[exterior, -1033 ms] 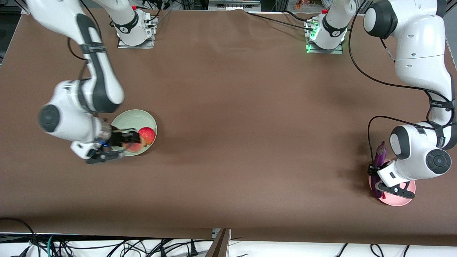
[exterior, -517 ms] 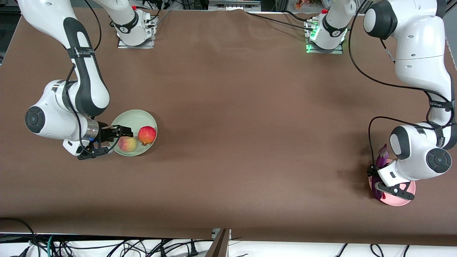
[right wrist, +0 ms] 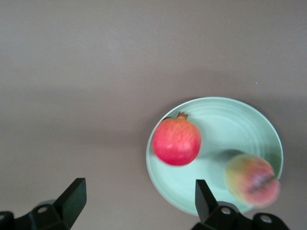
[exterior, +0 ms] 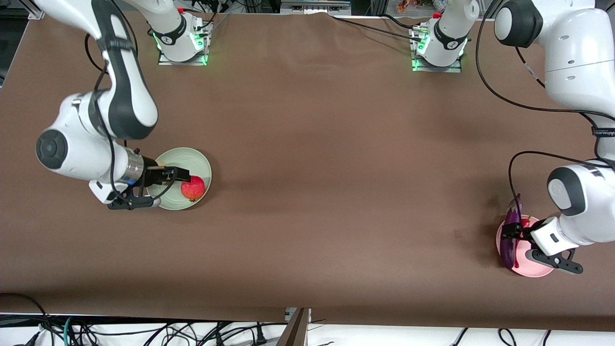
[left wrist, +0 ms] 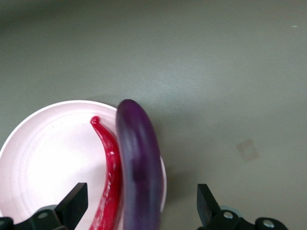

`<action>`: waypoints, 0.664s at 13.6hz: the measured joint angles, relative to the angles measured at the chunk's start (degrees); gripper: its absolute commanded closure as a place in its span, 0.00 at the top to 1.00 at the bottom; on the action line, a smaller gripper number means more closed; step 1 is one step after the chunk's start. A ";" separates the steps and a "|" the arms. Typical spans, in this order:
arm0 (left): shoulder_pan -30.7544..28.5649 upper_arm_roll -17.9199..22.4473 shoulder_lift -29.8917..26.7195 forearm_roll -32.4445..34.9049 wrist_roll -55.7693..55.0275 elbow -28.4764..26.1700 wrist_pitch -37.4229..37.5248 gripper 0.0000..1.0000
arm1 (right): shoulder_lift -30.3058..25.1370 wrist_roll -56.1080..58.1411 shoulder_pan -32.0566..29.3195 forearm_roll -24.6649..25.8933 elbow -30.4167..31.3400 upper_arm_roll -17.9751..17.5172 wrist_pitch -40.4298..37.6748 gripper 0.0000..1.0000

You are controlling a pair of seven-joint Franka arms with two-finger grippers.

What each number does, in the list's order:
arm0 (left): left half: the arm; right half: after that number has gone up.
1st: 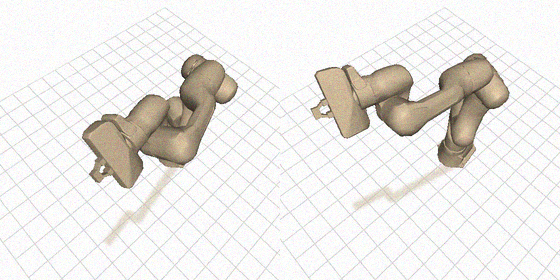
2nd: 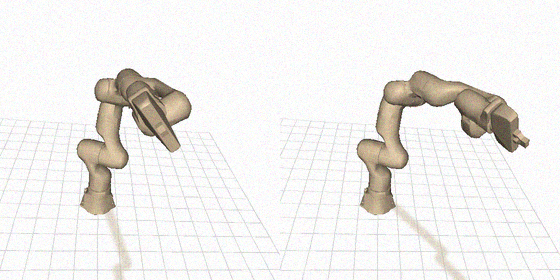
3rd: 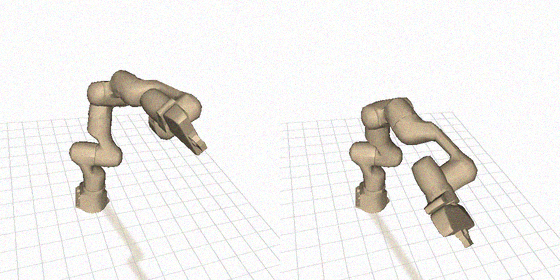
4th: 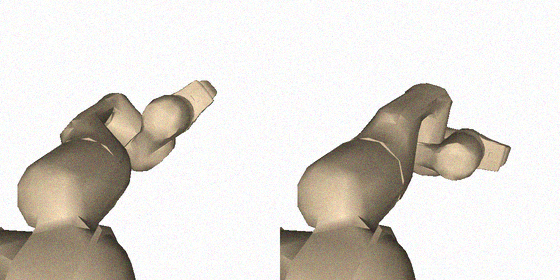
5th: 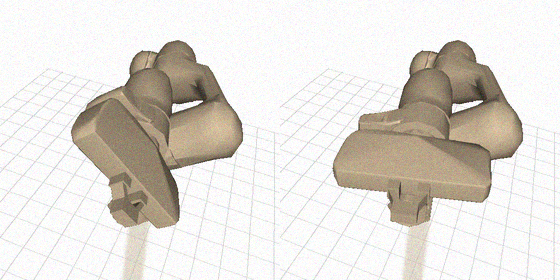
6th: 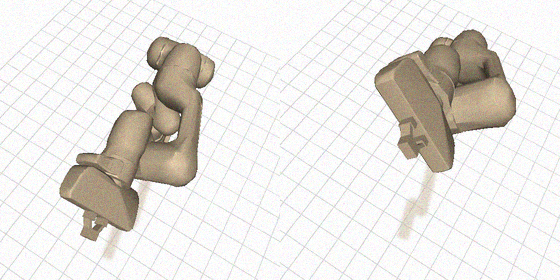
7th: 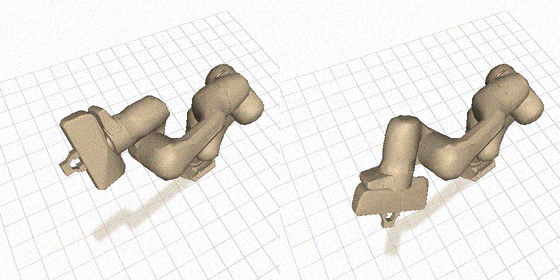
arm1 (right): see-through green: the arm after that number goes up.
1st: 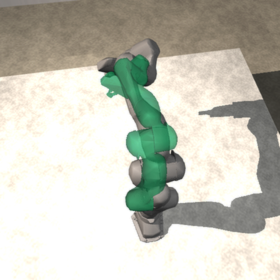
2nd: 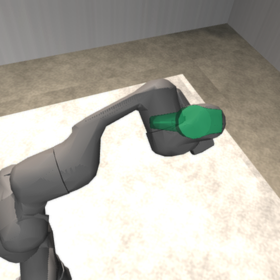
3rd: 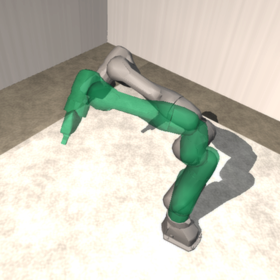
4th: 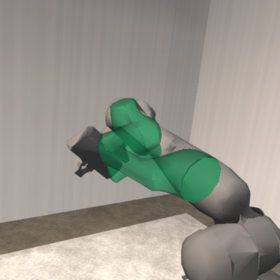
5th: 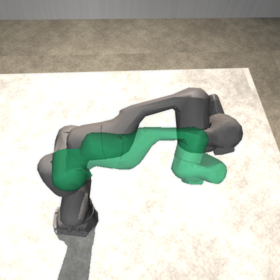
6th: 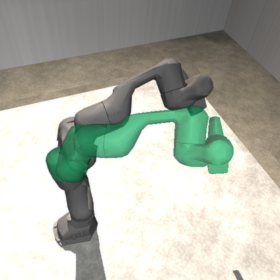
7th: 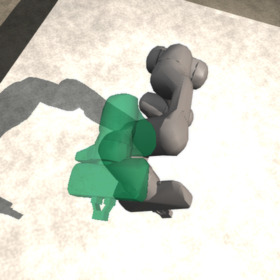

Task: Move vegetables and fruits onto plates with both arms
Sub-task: 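Release the peach on the green plate and withdraw the right gripper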

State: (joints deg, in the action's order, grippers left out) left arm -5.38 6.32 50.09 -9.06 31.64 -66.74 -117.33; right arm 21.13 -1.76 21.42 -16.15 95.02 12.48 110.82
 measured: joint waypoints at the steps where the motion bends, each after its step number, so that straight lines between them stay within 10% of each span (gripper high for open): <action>1: 0.03 -0.13 -0.25 -0.49 0.00 1.48 3.25 1.00 | -2.61 -2.59 1.00 2.20 -0.35 -0.04 -2.27 1.00; 9: 0.45 -0.29 -2.72 -3.32 0.00 6.24 10.92 1.00 | -18.61 0.34 0.82 7.78 -3.83 3.71 -22.96 1.00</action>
State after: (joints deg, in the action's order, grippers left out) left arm -4.93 6.04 47.37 -12.38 31.64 -60.50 -106.41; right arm 2.52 -1.42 22.24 -8.37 91.19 16.20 87.86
